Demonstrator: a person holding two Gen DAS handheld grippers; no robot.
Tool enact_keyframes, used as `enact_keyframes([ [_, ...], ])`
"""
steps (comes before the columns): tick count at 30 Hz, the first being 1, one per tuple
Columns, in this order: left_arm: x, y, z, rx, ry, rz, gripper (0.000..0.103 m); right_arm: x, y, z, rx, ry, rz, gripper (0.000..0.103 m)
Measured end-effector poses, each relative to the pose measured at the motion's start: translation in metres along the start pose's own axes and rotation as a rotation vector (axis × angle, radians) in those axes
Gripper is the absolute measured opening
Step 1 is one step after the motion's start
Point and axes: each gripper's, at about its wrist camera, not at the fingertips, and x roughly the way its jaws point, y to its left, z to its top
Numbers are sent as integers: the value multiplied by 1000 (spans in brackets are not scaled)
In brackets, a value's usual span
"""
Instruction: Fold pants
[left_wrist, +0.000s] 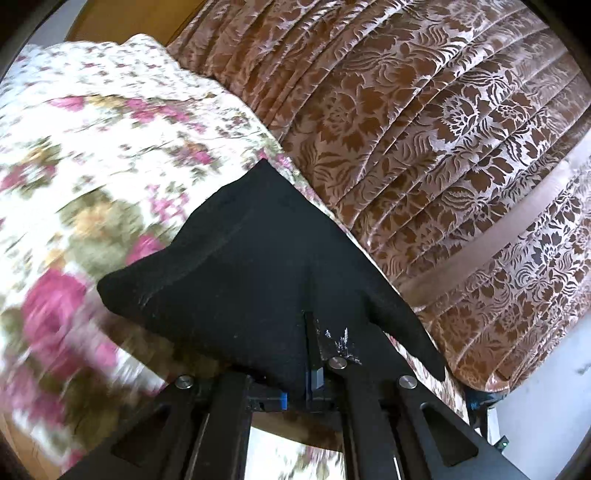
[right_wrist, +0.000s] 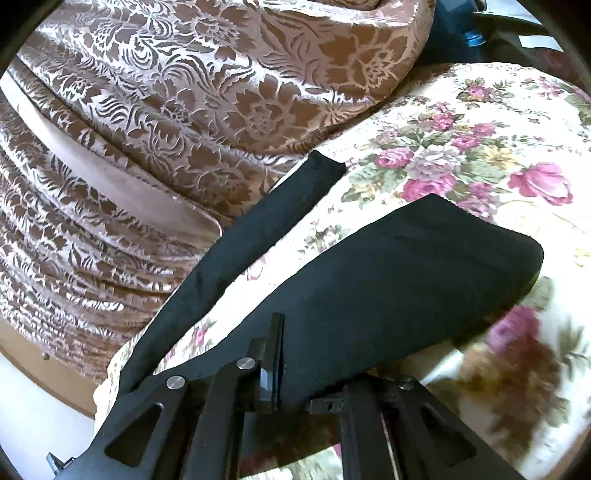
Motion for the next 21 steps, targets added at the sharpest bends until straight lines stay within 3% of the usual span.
enact_keyframes([
  [3,-17,10,-22,0,8,38,5,-14,-9,-11,-11,27,-2,8],
  [7,-6,30,-52,0,67,112,6,-11,-31,-36,-5,78,-61,8],
  [11,1,39,-56,-43,64,100,7,-5,-45,-44,62,78,-48,12],
  [14,0,37,-52,-17,35,111,17,-9,-45,-35,72,75,-48,25],
  [16,0,40,-48,-30,13,117,38,-15,-53,-28,111,43,-45,27],
  [18,0,44,-42,-59,-8,108,45,-20,-65,-21,174,7,-52,28],
  [20,3,49,-35,-78,-34,128,45,-21,-80,-12,229,-21,-74,25],
  [21,5,50,-32,-79,-39,139,38,-21,-87,-8,258,-35,-90,19],
])
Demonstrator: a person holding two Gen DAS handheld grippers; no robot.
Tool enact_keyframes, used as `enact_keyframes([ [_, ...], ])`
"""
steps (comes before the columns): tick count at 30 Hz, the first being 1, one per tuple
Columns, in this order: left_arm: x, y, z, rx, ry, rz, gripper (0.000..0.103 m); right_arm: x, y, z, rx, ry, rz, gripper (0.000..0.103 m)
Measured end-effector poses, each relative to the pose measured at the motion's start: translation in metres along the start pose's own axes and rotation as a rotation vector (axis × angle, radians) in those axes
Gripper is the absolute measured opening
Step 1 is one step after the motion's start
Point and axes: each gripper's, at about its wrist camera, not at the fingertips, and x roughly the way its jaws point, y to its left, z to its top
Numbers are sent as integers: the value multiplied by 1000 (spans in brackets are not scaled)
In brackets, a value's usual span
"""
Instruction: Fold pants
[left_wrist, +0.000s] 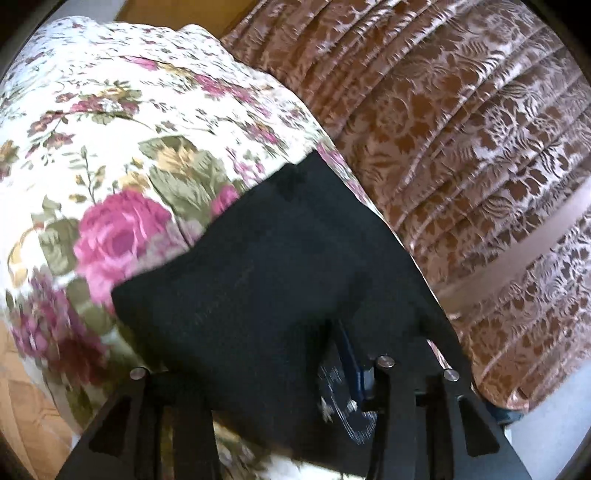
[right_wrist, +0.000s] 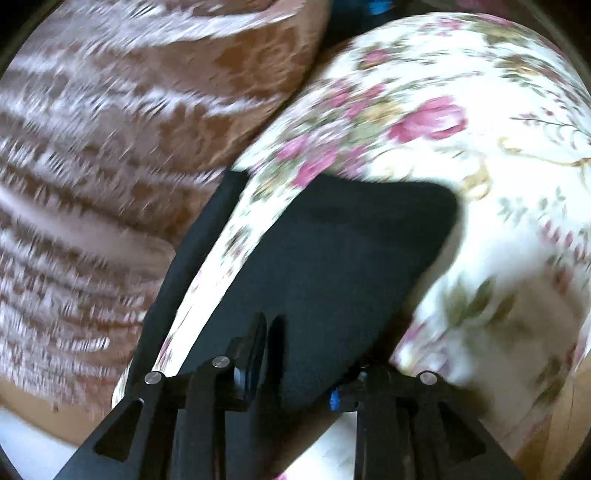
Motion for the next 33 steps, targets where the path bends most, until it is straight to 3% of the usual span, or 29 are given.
enact_keyframes([
  [1,3,2,2,-3,-2,31,17,0,-5,5,27,-13,5,17],
  [2,5,3,4,-3,6,55,7,0,-5,8,32,-23,5,11],
  [7,-2,10,3,-37,-9,66,6,-25,17,11,-108,-128,-63,7],
  [10,3,9,1,-8,0,95,7,-28,14,8,-132,-159,-131,7],
  [13,1,0,-2,86,-18,140,18,-15,-2,4,-74,-103,-173,8],
  [16,-7,-5,0,152,-44,187,38,-24,-2,8,-37,-128,-177,21],
  [18,-18,2,5,123,-86,211,50,-41,4,12,-32,-203,-292,31],
  [20,-29,10,11,72,-131,240,60,-65,13,13,-35,-313,-415,33],
  [22,-41,17,18,24,-185,273,66,-82,28,14,-60,-399,-421,33],
  [24,-50,21,25,-17,-230,319,72,-87,52,12,-136,-426,-406,33],
  [27,-51,14,29,-28,-240,298,79,-69,92,3,-291,-374,-372,33],
  [33,-15,-34,28,98,-133,221,82,20,169,-44,-559,-111,-236,35],
])
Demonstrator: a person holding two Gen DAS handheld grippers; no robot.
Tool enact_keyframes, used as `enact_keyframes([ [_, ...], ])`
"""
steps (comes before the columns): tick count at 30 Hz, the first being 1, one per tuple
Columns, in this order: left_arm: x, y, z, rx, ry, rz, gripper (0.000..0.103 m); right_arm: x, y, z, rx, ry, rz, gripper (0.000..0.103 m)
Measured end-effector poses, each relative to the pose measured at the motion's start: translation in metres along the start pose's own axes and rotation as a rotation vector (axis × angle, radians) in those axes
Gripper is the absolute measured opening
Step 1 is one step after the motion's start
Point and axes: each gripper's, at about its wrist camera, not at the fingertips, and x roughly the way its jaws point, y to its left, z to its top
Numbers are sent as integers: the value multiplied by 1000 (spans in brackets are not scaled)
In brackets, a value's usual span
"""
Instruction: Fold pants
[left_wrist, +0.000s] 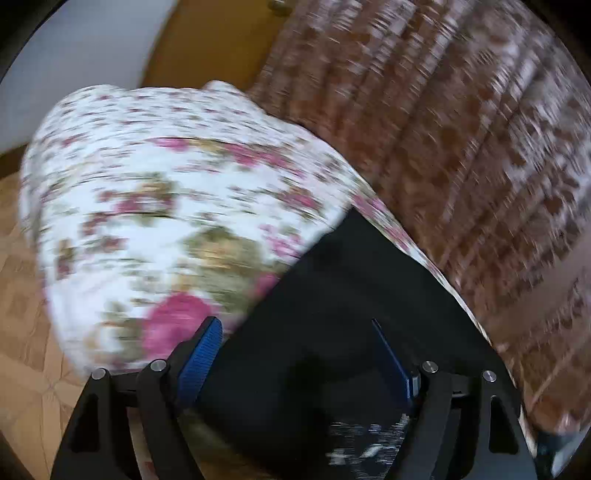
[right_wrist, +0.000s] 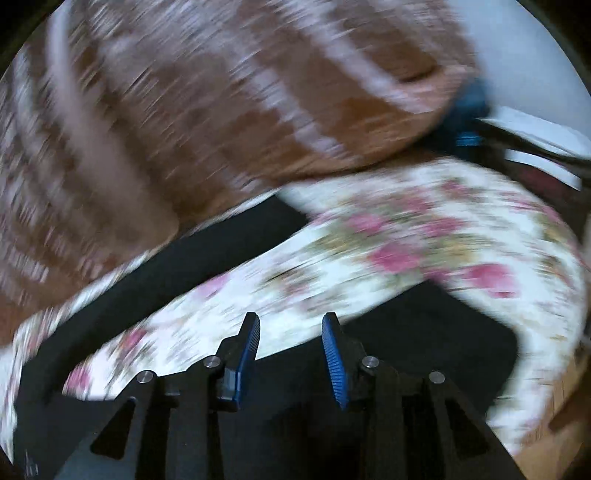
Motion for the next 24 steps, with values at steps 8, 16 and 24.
enact_keyframes([
  [8,47,-70,0,163,131,-57,84,67,118,-39,-241,172,114,40],
  [16,104,-115,48,242,152,-36,84,98,113,-51,-222,263,113,43],
  [24,177,-122,97,199,140,55,84,99,114,-53,-225,256,128,48],
])
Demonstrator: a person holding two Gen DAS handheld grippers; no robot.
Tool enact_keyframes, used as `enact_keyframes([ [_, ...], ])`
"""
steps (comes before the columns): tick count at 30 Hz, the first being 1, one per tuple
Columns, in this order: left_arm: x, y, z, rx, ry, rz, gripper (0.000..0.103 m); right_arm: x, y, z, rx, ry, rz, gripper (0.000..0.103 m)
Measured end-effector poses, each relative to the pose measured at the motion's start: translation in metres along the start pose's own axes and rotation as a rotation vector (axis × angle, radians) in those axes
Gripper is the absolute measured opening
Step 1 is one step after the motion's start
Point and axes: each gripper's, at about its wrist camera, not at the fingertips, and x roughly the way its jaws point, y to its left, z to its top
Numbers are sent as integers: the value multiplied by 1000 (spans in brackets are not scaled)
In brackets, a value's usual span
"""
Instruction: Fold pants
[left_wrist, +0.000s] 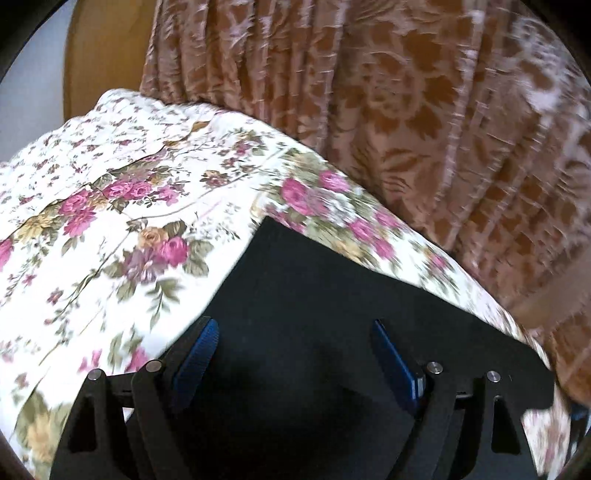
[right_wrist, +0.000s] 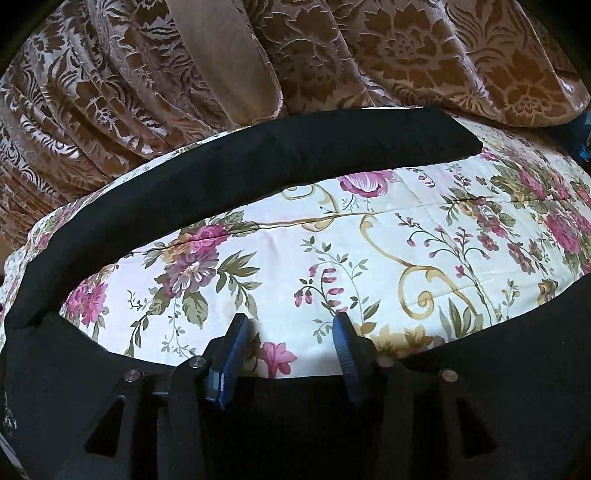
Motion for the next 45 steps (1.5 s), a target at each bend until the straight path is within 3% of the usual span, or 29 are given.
enact_keyframes([
  [9,53,5,43,-15,-15,76,84,2,-3,1,11,-4,28,52],
  [14,76,4,56,-16,-6,57,82,2,-3,0,10,-6,23,52],
  [18,101,-1,53,28,61,47,61,3,-2,1,10,-9,20,52],
  [20,104,-3,48,47,40,74,55,3,-2,1,10,-9,22,52],
  [22,103,-4,47,56,31,80,34,3,-2,1,13,-11,23,52],
  [25,96,-4,45,55,17,49,19,3,-2,1,15,-13,23,52],
  [29,80,-11,40,97,-25,56,16,4,-2,1,14,-15,22,52],
  [33,52,-18,29,124,-76,14,15,3,-3,1,16,-16,24,52],
  [41,-31,-19,-23,155,-120,-190,14,4,-3,0,27,-21,30,52],
  [45,-63,5,-61,51,-112,-261,12,3,-3,1,28,-21,29,52],
])
